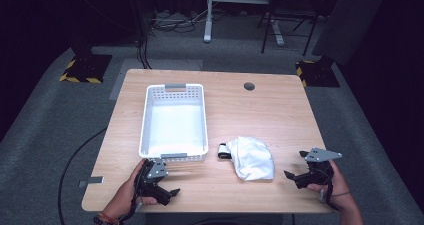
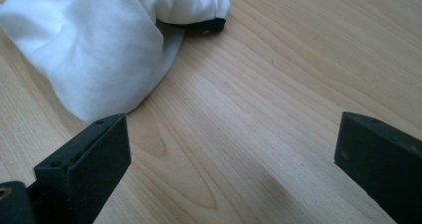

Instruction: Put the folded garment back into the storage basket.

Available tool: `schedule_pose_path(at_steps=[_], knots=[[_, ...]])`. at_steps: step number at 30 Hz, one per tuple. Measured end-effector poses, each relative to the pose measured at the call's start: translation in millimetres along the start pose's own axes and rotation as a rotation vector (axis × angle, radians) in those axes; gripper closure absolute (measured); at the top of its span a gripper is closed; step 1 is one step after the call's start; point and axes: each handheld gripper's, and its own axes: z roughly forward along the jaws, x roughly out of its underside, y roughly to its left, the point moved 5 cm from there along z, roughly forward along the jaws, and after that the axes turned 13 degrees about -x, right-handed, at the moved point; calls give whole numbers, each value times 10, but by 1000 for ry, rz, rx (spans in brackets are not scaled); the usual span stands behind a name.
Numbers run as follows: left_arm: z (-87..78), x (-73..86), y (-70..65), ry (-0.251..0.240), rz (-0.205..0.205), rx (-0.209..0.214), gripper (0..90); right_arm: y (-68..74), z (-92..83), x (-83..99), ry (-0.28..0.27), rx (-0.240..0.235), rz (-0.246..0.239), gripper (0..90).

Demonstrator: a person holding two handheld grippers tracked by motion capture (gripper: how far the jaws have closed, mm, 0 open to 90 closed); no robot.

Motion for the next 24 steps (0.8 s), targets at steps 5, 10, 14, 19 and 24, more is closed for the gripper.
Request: schedule_pose_path(at_steps=[5, 10, 14, 19, 24], knots=[[0, 0, 1, 0, 1, -1, 3, 49, -5, -38, -5, -9, -13, 15], [-1, 1, 2, 0, 1, -2, 3, 91, -4, -73, -7, -19, -29, 15], [-2, 2, 1, -1, -1, -4, 4, 124, -3, -100, -8, -25, -38, 15], [-2, 2, 1, -1, -1, -4, 4, 148, 2, -122, -7, -25, -48, 15], [-2, 2, 1, -1, -1, -4, 4, 175, 2, -144, -11, -32, -58, 15]])
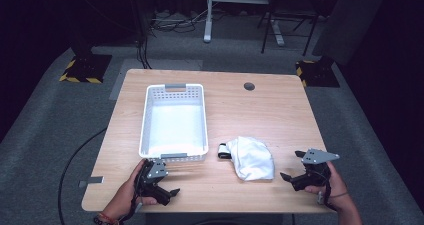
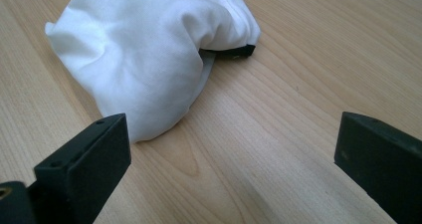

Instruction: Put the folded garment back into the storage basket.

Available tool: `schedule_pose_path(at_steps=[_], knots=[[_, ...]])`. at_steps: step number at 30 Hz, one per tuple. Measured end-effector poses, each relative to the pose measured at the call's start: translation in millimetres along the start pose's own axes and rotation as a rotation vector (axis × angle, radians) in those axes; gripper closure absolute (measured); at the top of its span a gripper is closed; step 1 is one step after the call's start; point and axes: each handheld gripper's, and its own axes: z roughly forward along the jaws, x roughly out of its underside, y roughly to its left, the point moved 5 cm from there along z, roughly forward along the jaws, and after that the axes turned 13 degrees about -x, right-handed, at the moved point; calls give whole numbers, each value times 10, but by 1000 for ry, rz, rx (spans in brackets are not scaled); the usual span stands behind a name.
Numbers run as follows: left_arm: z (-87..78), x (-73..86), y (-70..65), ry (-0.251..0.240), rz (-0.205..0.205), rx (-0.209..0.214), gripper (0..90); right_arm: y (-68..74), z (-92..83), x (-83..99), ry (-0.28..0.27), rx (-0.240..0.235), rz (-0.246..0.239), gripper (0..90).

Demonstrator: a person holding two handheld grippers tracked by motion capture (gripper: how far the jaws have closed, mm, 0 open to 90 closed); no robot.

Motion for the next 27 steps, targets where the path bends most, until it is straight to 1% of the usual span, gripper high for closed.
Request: schedule_pose_path(at_steps=[3, 7, 13, 18, 20, 25, 26, 27], knots=[[0, 0, 0, 0, 0, 0, 4, 4, 2, -13, 1, 5, -3, 15], [0, 0, 0, 0, 0, 0, 4, 38, 10, -54, -1, -7, -22, 15], [0, 0, 0, 0, 0, 0, 4, 70, 33, -86, 8, -14, -38, 15], [0, 0, 0, 0, 0, 0, 4, 88, 41, -114, 9, -17, -43, 15], [0, 0, 0, 0, 0, 0, 4, 101, 49, -129, 13, -19, -52, 15], [0, 0, 0, 0, -1, 0, 4, 107, 51, -134, 14, -20, -52, 15], [0, 0, 0, 0, -1, 0, 4, 141, 77, -171, 21, -26, -58, 15], [0, 0, 0, 0, -1, 0, 4, 141, 77, -171, 21, -26, -58, 15]])
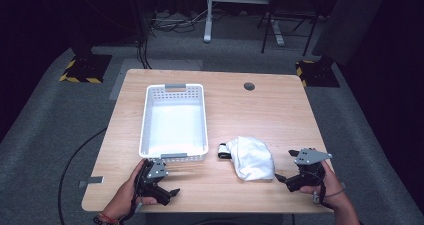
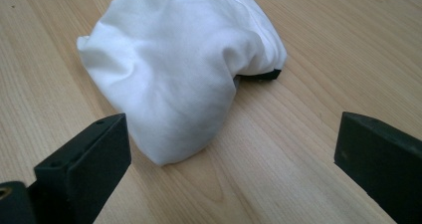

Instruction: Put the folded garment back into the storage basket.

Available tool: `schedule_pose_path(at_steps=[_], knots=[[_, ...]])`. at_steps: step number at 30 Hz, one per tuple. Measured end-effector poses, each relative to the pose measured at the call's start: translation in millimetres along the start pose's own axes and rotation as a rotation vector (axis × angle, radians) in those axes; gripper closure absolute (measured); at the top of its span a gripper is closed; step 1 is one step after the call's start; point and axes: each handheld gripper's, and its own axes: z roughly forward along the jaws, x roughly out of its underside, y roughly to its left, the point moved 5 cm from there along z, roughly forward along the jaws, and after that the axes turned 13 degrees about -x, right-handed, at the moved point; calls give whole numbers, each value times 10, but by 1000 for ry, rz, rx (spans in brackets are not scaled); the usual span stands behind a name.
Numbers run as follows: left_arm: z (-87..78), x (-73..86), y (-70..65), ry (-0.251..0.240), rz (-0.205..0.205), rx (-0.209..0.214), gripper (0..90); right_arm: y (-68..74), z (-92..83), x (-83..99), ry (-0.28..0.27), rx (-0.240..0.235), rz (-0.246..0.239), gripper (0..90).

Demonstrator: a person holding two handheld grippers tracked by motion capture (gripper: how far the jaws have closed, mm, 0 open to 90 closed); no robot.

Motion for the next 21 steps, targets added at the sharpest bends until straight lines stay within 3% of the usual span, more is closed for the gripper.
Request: schedule_pose_path(at_steps=[21], knots=[[0, 0, 0, 0, 0, 0, 4, 90, 163, -182, 37, -19, -82, 22]])
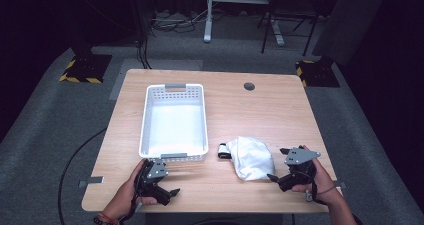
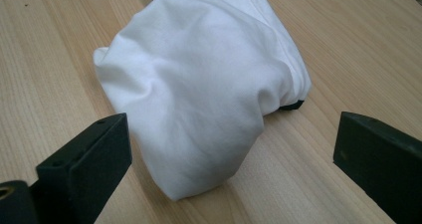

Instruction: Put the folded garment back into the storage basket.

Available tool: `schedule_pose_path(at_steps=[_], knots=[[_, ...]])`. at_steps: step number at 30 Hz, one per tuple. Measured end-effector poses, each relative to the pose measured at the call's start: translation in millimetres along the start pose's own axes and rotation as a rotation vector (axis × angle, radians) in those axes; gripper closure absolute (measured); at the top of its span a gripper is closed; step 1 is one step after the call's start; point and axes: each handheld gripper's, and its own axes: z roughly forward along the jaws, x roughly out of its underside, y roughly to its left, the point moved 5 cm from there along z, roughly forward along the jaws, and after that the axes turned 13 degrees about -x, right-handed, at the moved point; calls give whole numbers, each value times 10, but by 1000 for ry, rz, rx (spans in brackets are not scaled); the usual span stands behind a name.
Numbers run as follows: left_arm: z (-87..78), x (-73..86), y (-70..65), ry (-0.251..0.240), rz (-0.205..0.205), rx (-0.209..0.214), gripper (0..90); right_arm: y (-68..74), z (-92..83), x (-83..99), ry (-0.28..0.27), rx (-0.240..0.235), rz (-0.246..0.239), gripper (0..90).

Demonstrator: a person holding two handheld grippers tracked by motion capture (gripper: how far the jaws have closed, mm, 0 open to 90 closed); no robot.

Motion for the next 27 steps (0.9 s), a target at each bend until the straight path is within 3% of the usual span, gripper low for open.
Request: schedule_pose_path(at_steps=[12, 27], knots=[[0, 0, 0, 0, 0, 0, 4, -21, 118, -111, 21, -2, -14, 41], [0, 0, 0, 0, 0, 0, 4, -55, 356, -273, 50, -46, -56, 58]])
